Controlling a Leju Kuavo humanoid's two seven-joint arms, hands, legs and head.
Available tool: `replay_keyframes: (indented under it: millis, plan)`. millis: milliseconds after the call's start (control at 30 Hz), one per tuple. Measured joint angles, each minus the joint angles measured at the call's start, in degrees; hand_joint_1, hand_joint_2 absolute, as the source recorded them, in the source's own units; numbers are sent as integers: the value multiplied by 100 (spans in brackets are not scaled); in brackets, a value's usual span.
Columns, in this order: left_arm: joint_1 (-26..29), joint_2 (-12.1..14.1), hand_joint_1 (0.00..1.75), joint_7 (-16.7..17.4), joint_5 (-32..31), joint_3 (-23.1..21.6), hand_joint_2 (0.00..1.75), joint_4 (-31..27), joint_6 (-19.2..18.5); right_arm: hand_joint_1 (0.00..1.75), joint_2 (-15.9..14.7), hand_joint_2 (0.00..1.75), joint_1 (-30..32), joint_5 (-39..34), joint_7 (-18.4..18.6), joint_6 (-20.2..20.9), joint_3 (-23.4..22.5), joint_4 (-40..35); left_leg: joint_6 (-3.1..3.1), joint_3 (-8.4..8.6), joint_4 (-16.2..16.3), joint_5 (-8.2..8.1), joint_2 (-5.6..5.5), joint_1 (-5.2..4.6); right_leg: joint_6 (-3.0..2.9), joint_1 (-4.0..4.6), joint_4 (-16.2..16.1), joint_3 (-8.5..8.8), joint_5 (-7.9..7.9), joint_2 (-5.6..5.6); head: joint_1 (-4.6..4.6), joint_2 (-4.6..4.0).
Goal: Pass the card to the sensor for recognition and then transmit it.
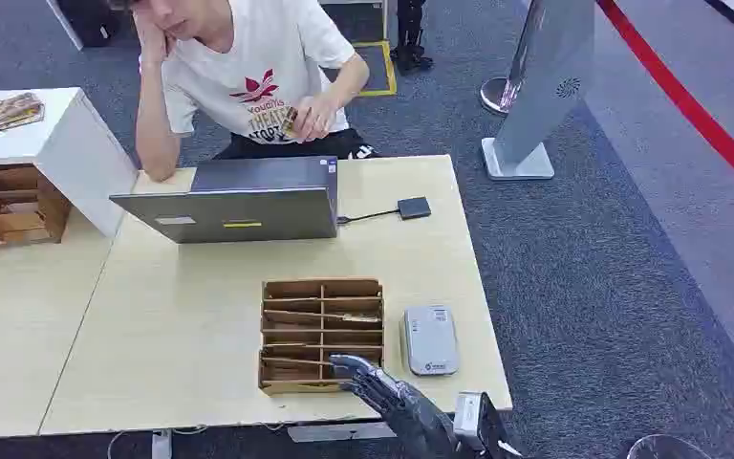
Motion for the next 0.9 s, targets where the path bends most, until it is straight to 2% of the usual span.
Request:
replay_keyframes:
  millis: [333, 367, 600, 667, 833, 900]
  plan:
    - [0, 24, 0, -29, 0, 0, 175, 2, 50, 0, 13, 0, 4, -304, -17, -41, -11, -77, 0, 0, 0, 0, 0, 0, 0, 0, 0, 0, 0, 0, 2, 0]
    - [2, 24, 0, -20, 0, 0, 175, 2, 59, 0, 22, 175, 10, -363, -11, -63, -22, -103, 0, 0, 0, 0, 0, 0, 0, 0, 0, 0, 0, 0, 0, 0]
    - [2, 24, 0, 4, 0, 0, 175, 0, 116, 0, 105, 175, 16, -295, 103, -363, -144, -262, 0, 0, 0, 0, 0, 0, 0, 0, 0, 0, 0, 0, 0, 0]
    - [2, 24, 0, 26, 0, 0, 175, 2, 140, 0, 136, 175, 7, -58, 182, -617, -182, -308, 0, 0, 0, 0, 0, 0, 0, 0, 0, 0, 0, 0, 0, 0]
    - [3, 13, 0, 55, 0, 4, 175, 0, 254, 0, 232, 175, -245, 1065, 302, -2114, -260, -509, 0, 1, 0, 1, 1, 0, 0, 0, 1, 1, 2, 1, 0, 0]
    - [5, 7, 0, 63, 0, 7, 175, 2, 284, 0, 247, 175, -389, 1470, 306, -2575, -258, -590, 0, 1, 0, 1, 1, 0, 1, 0, 1, 2, 2, 1, 0, 0]
